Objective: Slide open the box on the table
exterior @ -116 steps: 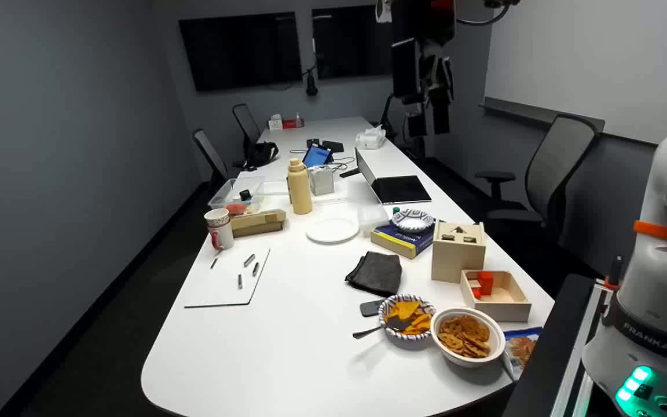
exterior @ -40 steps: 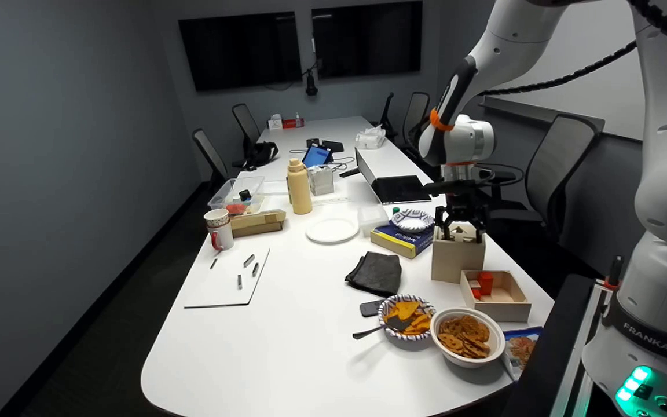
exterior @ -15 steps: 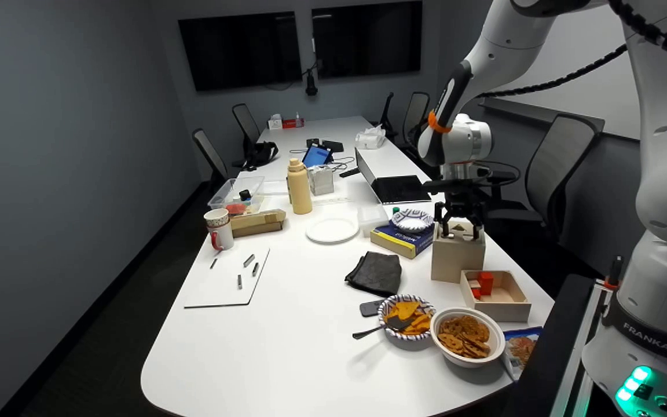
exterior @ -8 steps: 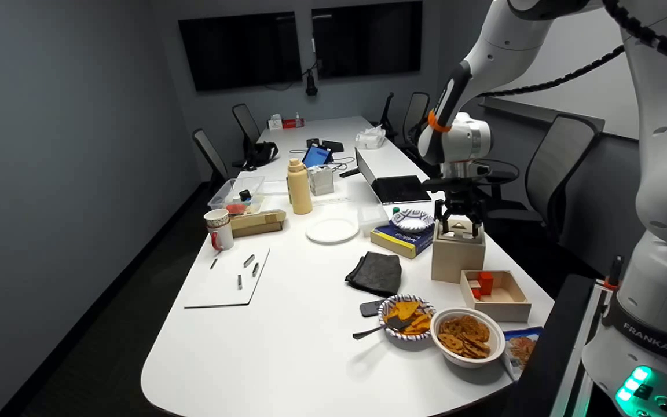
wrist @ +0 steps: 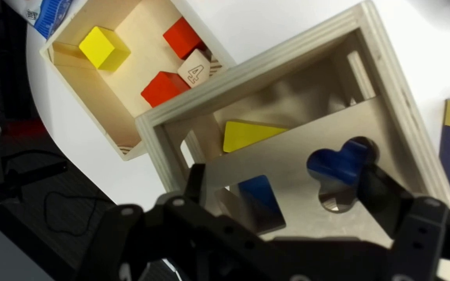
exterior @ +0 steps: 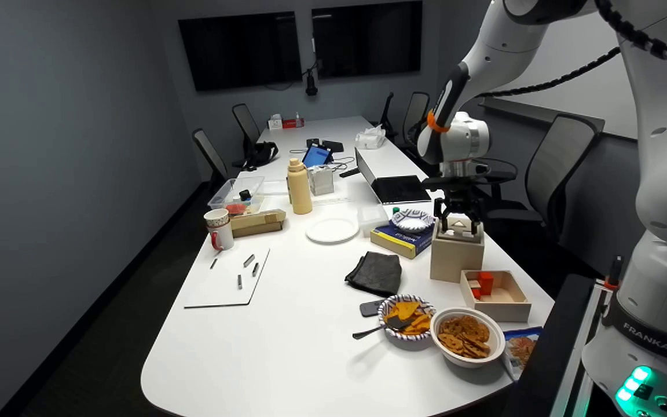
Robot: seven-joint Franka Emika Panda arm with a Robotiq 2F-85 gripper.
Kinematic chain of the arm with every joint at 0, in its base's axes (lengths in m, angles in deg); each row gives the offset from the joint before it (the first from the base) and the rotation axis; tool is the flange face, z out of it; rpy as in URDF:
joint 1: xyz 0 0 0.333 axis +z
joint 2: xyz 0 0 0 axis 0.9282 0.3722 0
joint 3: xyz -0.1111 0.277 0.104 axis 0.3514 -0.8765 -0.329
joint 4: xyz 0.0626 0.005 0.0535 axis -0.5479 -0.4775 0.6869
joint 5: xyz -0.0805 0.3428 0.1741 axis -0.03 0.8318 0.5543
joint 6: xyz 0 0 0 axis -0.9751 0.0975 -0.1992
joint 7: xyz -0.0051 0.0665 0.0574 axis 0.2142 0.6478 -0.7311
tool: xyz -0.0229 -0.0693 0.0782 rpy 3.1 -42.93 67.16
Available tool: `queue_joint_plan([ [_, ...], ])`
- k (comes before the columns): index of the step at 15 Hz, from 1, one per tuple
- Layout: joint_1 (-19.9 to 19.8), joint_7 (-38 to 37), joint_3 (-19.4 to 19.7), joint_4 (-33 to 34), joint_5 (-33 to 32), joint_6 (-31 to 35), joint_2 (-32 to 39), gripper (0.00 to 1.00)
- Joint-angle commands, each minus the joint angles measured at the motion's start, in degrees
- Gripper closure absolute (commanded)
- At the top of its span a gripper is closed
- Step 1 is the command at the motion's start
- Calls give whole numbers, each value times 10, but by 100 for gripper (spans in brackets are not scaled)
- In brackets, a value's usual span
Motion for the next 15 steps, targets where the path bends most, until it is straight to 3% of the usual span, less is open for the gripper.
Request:
queue_joint_plan([
  [1,2,-5,6,20,4,-2,17,0],
  [15,9,-27,32,35,-21,-8,21,0],
])
